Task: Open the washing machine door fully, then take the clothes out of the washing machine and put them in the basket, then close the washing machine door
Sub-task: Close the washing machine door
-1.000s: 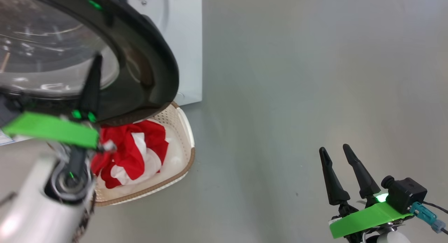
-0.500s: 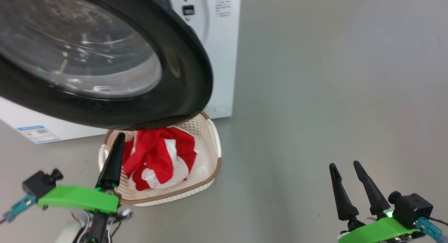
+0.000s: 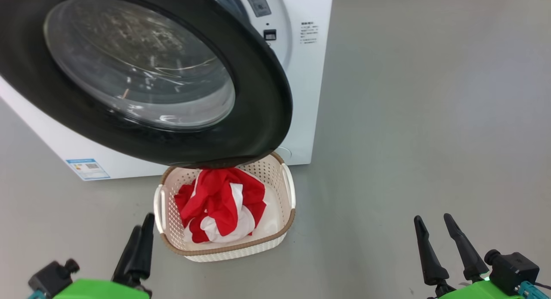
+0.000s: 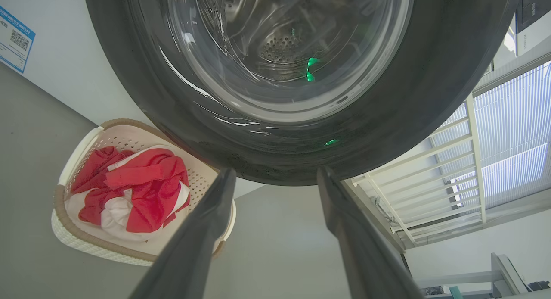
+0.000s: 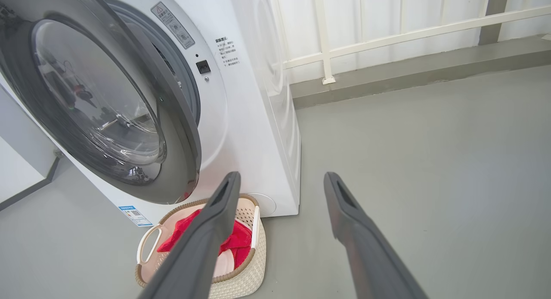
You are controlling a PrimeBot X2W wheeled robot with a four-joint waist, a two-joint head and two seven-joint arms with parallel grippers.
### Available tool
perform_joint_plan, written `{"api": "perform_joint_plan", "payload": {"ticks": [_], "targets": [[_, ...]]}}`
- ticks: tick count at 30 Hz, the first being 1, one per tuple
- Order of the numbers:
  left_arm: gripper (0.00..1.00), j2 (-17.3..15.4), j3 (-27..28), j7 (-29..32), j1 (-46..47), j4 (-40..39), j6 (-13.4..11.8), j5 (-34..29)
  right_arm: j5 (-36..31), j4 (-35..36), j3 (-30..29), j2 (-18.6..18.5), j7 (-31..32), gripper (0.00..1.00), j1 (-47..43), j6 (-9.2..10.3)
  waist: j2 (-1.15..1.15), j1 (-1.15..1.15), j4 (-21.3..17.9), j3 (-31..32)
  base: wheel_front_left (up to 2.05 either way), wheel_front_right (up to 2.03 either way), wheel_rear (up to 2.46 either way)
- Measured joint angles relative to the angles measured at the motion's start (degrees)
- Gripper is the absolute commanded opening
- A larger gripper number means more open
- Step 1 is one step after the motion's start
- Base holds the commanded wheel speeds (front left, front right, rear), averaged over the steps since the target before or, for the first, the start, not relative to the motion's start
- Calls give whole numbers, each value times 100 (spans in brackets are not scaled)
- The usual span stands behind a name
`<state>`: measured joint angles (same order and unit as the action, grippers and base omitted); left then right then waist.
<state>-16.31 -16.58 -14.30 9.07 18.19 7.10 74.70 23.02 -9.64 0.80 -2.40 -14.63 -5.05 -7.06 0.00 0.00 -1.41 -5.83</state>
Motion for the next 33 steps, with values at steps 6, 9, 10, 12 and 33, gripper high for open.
{"api": "perform_joint_plan", "payload": {"ticks": [6,9,10,12,33], "targets": [[100,48,277,0,-297,73,0,-567,0,9,-68,-1,0,100,-86,0,0,0,116,75,0,0,0],[100,93,474,0,-435,102,0,-943,1,14,-118,-1,0,100,-86,0,0,0,143,102,0,0,0],[100,94,528,0,-481,140,0,-1085,1,18,-134,-2,0,100,-87,0,0,0,146,103,0,0,0],[100,120,633,0,-584,208,0,-1289,0,19,-163,-2,0,100,-88,0,0,0,146,106,0,0,0],[100,695,1908,0,-976,-175,7,-4867,1,57,-343,-2,0,100,-199,0,0,0,198,116,0,0,0]]}}
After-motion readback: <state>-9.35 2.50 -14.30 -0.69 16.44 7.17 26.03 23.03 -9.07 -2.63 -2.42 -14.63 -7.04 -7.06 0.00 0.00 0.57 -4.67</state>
